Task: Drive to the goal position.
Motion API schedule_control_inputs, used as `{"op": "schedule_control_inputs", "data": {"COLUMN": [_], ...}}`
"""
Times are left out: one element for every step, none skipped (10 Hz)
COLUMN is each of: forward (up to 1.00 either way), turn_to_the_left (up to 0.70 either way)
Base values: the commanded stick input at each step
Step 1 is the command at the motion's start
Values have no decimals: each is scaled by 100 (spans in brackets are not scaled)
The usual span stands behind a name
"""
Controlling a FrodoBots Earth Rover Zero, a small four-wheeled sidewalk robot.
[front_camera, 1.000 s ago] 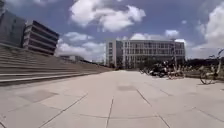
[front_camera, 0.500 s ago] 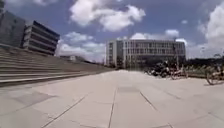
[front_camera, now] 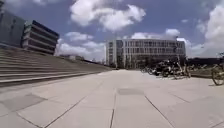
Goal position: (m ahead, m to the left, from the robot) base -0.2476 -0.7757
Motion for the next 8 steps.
{"op": "schedule_control_inputs", "data": {"forward": [50,50,50,50,50,50,50,50], "turn_to_the_left": [0,0,0,0,0,0,0,0]}}
